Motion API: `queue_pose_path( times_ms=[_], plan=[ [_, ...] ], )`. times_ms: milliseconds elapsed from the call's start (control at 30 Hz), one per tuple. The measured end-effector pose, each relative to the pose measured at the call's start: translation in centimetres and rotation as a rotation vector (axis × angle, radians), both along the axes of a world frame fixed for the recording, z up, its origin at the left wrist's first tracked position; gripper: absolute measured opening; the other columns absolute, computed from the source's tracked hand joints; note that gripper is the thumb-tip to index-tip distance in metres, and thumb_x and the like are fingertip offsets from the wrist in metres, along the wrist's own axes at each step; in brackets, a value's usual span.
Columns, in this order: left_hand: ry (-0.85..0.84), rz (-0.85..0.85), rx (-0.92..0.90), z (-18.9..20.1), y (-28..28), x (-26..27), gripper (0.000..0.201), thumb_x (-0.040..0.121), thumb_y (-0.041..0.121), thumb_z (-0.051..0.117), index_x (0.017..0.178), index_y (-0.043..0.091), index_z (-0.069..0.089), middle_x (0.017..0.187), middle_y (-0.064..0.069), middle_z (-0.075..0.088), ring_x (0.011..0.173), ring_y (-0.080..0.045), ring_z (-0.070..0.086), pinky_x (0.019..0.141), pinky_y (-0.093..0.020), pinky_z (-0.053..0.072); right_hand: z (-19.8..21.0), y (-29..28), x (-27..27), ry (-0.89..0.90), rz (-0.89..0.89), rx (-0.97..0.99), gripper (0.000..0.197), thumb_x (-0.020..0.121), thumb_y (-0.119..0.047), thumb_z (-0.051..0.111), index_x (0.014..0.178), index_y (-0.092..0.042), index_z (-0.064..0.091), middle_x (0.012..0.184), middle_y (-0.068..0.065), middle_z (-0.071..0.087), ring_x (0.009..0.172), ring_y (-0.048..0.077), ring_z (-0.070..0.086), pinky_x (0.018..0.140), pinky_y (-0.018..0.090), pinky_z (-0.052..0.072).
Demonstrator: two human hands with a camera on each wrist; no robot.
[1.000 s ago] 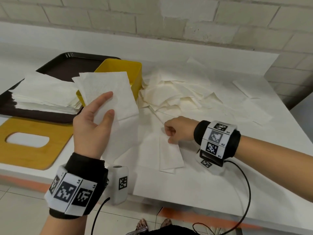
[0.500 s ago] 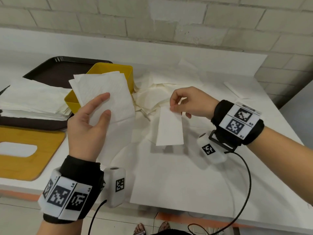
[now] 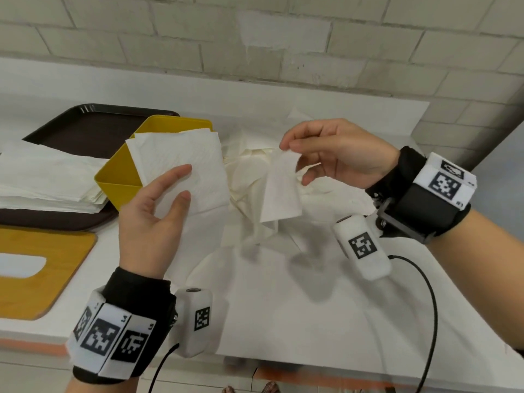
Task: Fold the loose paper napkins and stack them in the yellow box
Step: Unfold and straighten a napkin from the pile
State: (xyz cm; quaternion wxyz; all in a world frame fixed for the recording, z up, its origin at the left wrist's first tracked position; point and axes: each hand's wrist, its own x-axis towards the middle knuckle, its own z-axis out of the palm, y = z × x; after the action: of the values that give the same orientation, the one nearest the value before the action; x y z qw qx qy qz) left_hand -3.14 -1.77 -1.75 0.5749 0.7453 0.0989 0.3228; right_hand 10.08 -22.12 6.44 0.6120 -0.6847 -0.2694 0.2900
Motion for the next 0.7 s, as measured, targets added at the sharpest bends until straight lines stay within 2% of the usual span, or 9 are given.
queue_pose_path(
  times_ms=[67, 133, 267, 333, 433, 533, 600, 667, 700],
  plan=[
    [-0.005, -0.016, -0.007, 0.1, -0.2, 0.1, 0.035, 0.089, 0.002, 0.055, 0.102, 0.035, 0.059, 0.107, 0.03, 0.054, 0.102, 0.024, 0.049, 0.091, -0.001, 0.037, 0.7, -0.1, 0.0, 0.038, 0.092, 0.076, 0.019, 0.077, 0.004, 0.06, 0.094, -0.004, 0.06, 0.076, 0.007, 0.064, 0.073, 0.015, 0.07, 0.062, 0.024, 0.056],
    [-0.012, -0.029, -0.009, 0.2, -0.5, 0.1, 0.034, 0.09, 0.003, 0.054, 0.102, 0.034, 0.059, 0.108, 0.027, 0.055, 0.103, 0.023, 0.049, 0.087, 0.002, 0.036, 1.2, 0.0, 0.0, -0.007, 0.113, 0.073, 0.027, 0.073, 0.009, 0.062, 0.096, -0.003, 0.06, 0.08, 0.008, 0.065, 0.079, 0.018, 0.07, 0.067, 0.026, 0.056],
    [-0.019, -0.059, -0.027, 0.3, -0.9, 0.3, 0.029, 0.091, 0.008, 0.054, 0.101, 0.034, 0.06, 0.108, 0.026, 0.056, 0.101, 0.024, 0.048, 0.082, 0.006, 0.033, 1.6, 1.3, -0.5, -0.395, -0.095, -0.041, 0.012, 0.079, -0.001, 0.065, 0.081, -0.013, 0.063, 0.074, -0.002, 0.064, 0.07, 0.008, 0.063, 0.059, 0.021, 0.05],
    [-0.04, -0.084, -0.047, 0.3, -1.0, 0.4, 0.026, 0.093, 0.012, 0.051, 0.1, 0.035, 0.061, 0.103, 0.03, 0.061, 0.104, 0.021, 0.05, 0.084, 0.003, 0.034, 1.7, 1.9, -0.7, -0.64, -0.17, -0.104, 0.015, 0.081, -0.012, 0.069, 0.076, -0.025, 0.062, 0.085, -0.005, 0.056, 0.08, 0.004, 0.052, 0.067, 0.017, 0.041],
    [-0.09, -0.138, -0.122, 0.4, -1.0, 0.5, 0.018, 0.095, 0.023, 0.049, 0.101, 0.032, 0.063, 0.101, 0.034, 0.064, 0.109, 0.012, 0.053, 0.088, -0.002, 0.036, 2.2, 2.6, -1.0, -0.738, -0.205, -0.059, 0.015, 0.082, -0.02, 0.065, 0.076, -0.03, 0.056, 0.094, -0.006, 0.052, 0.089, 0.005, 0.05, 0.079, 0.021, 0.038],
    [-0.157, -0.193, -0.175, 1.0, -1.3, 0.6, 0.028, 0.085, 0.054, 0.05, 0.099, 0.04, 0.069, 0.106, 0.027, 0.066, 0.113, 0.003, 0.055, 0.09, -0.006, 0.038, 2.7, 3.3, -1.6, -0.677, -0.175, 0.064, 0.008, 0.086, -0.018, 0.055, 0.08, -0.022, 0.051, 0.08, -0.001, 0.054, 0.074, 0.014, 0.051, 0.068, 0.027, 0.04],
    [-0.178, -0.257, -0.217, 1.3, -1.6, 0.6, 0.04, 0.072, 0.072, 0.053, 0.098, 0.046, 0.069, 0.108, 0.024, 0.067, 0.115, -0.001, 0.056, 0.092, -0.012, 0.041, 2.6, 3.7, -1.8, -0.675, -0.185, 0.079, 0.013, 0.09, -0.013, 0.053, 0.081, -0.022, 0.05, 0.075, -0.004, 0.054, 0.068, 0.008, 0.051, 0.062, 0.024, 0.04],
    [-0.173, -0.321, -0.238, 1.4, -2.0, 0.8, 0.048, 0.066, 0.076, 0.056, 0.101, 0.046, 0.069, 0.111, 0.018, 0.067, 0.116, -0.008, 0.057, 0.095, -0.024, 0.044, 2.1, 4.4, -2.0, -0.671, -0.199, 0.072, 0.018, 0.093, -0.011, 0.051, 0.081, -0.024, 0.048, 0.073, -0.008, 0.053, 0.064, 0.003, 0.051, 0.058, 0.019, 0.041],
    [-0.173, -0.328, -0.244, 1.5, -2.3, 0.8, 0.047, 0.065, 0.075, 0.059, 0.1, 0.045, 0.069, 0.11, 0.017, 0.068, 0.114, -0.009, 0.058, 0.093, -0.024, 0.045, 1.8, 4.8, -2.1, -0.658, -0.209, 0.068, 0.018, 0.094, -0.012, 0.05, 0.081, -0.025, 0.048, 0.072, -0.009, 0.053, 0.062, 0.003, 0.051, 0.056, 0.018, 0.04]
  ],
)
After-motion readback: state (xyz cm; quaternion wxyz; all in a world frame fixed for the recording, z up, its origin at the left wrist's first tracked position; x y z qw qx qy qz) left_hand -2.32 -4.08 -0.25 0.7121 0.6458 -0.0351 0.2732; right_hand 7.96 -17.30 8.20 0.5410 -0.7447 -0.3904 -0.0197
